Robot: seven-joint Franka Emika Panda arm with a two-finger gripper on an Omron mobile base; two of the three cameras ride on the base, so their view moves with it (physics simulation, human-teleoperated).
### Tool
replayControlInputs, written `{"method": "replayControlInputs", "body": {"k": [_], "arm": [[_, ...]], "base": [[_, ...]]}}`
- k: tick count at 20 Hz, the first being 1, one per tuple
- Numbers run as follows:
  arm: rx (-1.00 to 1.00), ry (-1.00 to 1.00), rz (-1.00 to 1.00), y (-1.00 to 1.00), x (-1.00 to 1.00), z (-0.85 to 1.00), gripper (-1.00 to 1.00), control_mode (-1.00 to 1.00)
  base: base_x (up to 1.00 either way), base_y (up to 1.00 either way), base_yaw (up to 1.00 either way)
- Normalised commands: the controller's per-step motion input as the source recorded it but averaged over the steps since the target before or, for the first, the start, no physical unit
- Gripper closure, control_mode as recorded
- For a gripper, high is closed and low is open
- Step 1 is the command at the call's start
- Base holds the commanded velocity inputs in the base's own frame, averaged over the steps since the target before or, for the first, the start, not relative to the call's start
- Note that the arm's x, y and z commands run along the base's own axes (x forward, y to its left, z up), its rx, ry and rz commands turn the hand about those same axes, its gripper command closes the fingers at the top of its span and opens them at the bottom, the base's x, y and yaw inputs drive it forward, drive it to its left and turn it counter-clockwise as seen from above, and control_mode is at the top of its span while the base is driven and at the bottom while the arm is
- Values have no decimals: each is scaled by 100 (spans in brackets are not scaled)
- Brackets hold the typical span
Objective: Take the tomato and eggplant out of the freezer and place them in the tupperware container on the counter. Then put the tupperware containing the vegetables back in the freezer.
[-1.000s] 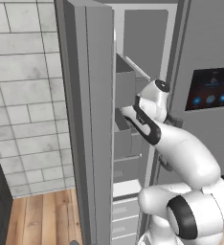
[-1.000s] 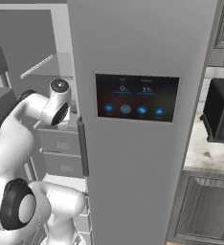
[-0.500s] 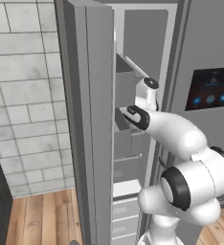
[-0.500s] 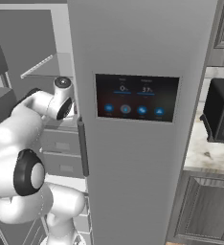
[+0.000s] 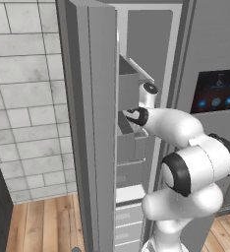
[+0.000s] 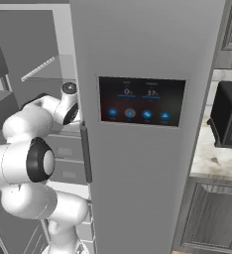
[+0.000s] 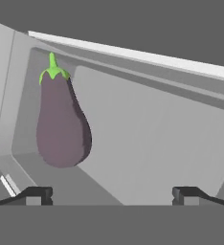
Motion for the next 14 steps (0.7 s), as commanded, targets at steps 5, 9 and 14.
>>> {"method": "replayControlInputs", "body": {"k": [5,9,14], "arm": [[0,0,0,0,50,-8,-100,-100],[0,0,0,0,49,-14,-100,-100],[0,0,0,0,43,-17,-100,-100]], "base": [[0,0,0],[0,0,0],[0,0,0]]}}
